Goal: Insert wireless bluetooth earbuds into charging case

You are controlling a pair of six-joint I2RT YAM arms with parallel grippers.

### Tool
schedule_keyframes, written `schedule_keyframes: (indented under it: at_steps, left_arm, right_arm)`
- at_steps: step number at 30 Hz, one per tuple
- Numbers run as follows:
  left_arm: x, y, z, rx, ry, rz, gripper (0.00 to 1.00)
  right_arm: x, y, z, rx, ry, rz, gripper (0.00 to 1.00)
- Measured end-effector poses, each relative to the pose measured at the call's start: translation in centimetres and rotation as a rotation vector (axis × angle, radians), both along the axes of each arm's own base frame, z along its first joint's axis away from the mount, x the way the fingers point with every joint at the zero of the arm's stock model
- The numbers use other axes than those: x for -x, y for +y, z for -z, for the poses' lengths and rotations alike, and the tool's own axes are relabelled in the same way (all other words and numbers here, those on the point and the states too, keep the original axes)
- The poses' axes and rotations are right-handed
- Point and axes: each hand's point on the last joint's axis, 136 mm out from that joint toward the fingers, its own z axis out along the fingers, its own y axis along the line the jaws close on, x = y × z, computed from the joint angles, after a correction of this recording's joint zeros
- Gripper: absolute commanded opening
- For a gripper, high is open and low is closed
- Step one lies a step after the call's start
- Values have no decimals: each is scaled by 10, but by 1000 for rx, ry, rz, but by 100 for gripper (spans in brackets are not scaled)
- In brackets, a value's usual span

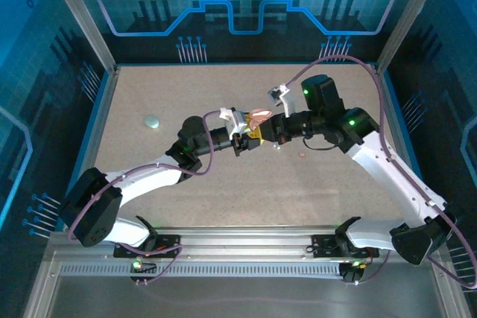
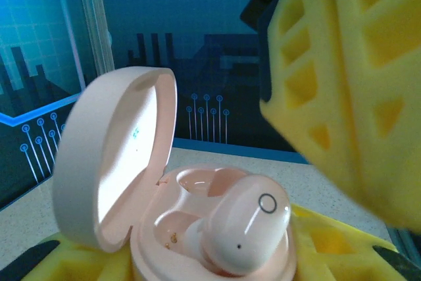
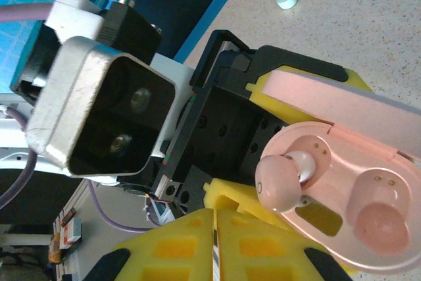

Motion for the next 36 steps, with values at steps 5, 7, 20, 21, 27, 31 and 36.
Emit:
schedule_keyframes:
  at_steps: [5, 7, 20, 21, 27, 31, 36]
  left_arm:
    - [0, 0, 1, -2, 3, 0, 31]
    - [0, 0, 2, -5, 6, 0, 31]
    - [0, 0, 6, -16, 20, 0, 31]
    - [0, 0, 6, -16, 20, 0, 31]
    - [0, 0, 6, -16, 20, 1, 31]
    - [0, 0, 5, -14, 18, 1, 31]
    - [1, -1, 5, -14, 16, 9, 31]
  right_arm:
    - [-7, -1, 6, 24, -1, 25, 11]
    - [-9, -2, 6, 30, -7, 36, 11]
    - [-18, -8, 11, 70, -32, 84, 12]
    - [-18, -9, 11, 72, -32, 85, 12]
    - [-18, -12, 14, 98, -41, 92, 13]
    - [-18, -14, 14, 108, -46, 91, 13]
    - [-20, -18, 18, 139, -48, 97, 14]
